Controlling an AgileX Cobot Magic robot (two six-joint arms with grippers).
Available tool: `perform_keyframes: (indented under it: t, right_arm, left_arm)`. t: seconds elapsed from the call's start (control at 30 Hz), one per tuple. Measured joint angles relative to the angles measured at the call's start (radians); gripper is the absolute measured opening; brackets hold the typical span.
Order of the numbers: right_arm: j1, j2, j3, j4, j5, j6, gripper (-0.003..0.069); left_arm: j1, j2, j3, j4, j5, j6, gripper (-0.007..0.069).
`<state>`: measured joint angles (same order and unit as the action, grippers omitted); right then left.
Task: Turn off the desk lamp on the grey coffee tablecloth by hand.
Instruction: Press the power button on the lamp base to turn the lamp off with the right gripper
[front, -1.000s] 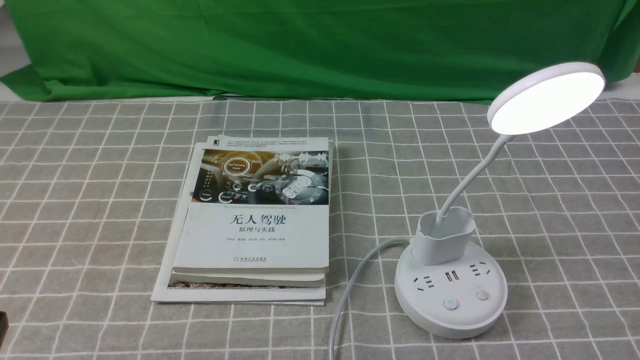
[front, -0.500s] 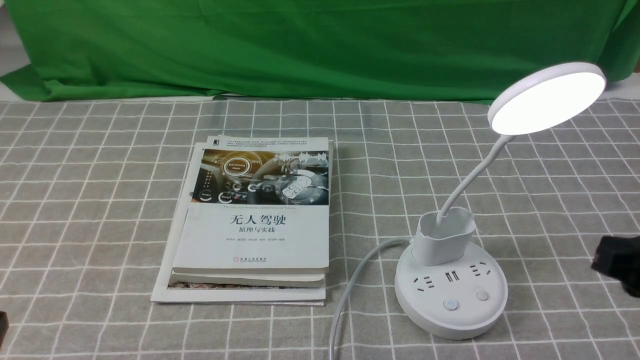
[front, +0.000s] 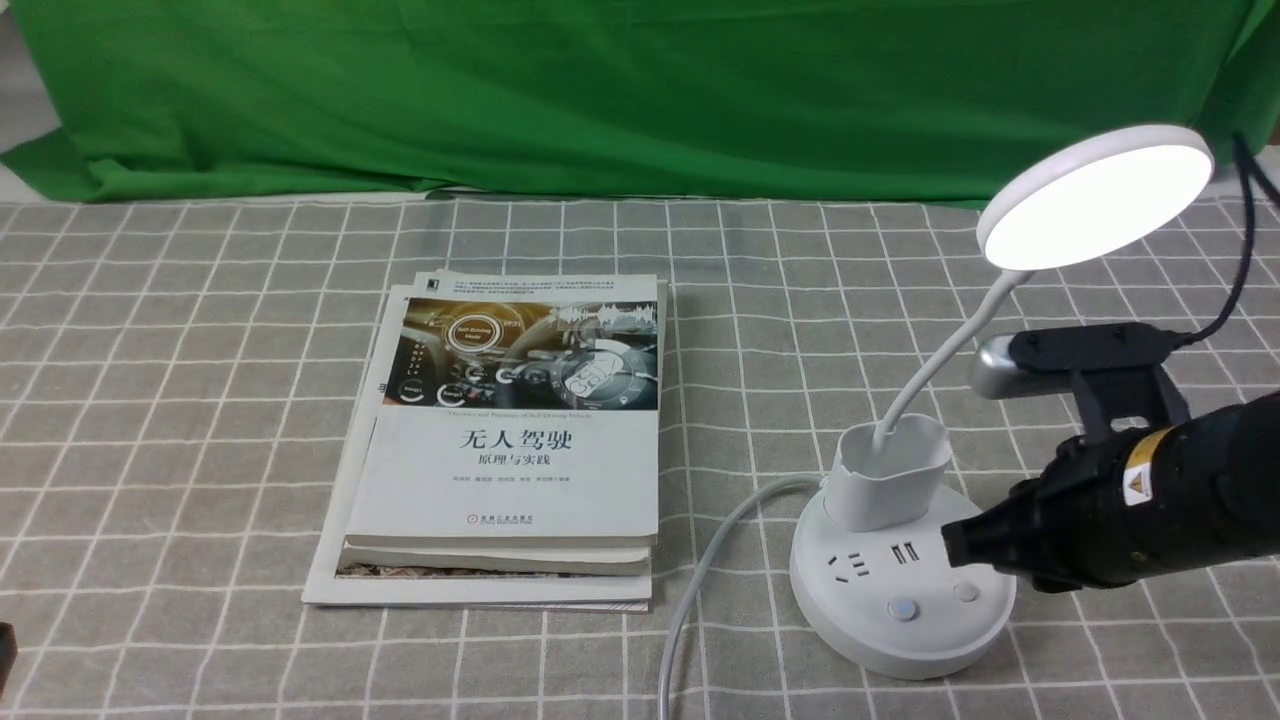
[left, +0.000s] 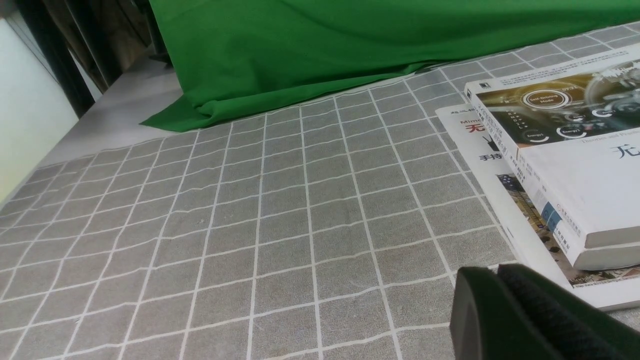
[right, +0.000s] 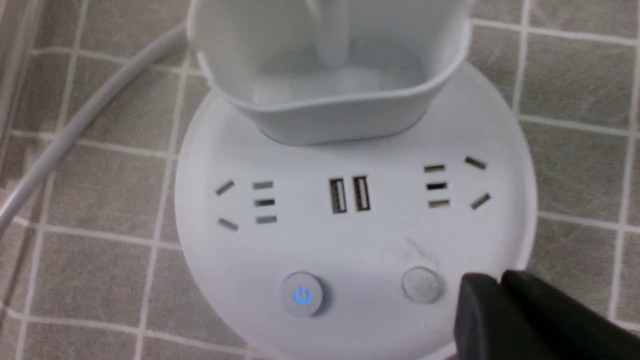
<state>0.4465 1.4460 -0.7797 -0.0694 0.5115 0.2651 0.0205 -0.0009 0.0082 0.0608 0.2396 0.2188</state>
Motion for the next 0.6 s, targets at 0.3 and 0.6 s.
perform_keyframes:
  t: [0.3, 0.6]
  right_arm:
    - [0.007, 0.055, -0.005, 0.029, -0.039, 0.002, 0.0085]
    - [0.007, 0.138, -0.019, 0.055, -0.022, 0.003, 0.0085]
  left_arm:
    - [0.0, 0.0, 0.0, 0.0, 0.0, 0.001, 0.002]
    - [0.0, 0.0, 0.0, 0.0, 0.001, 0.0, 0.002]
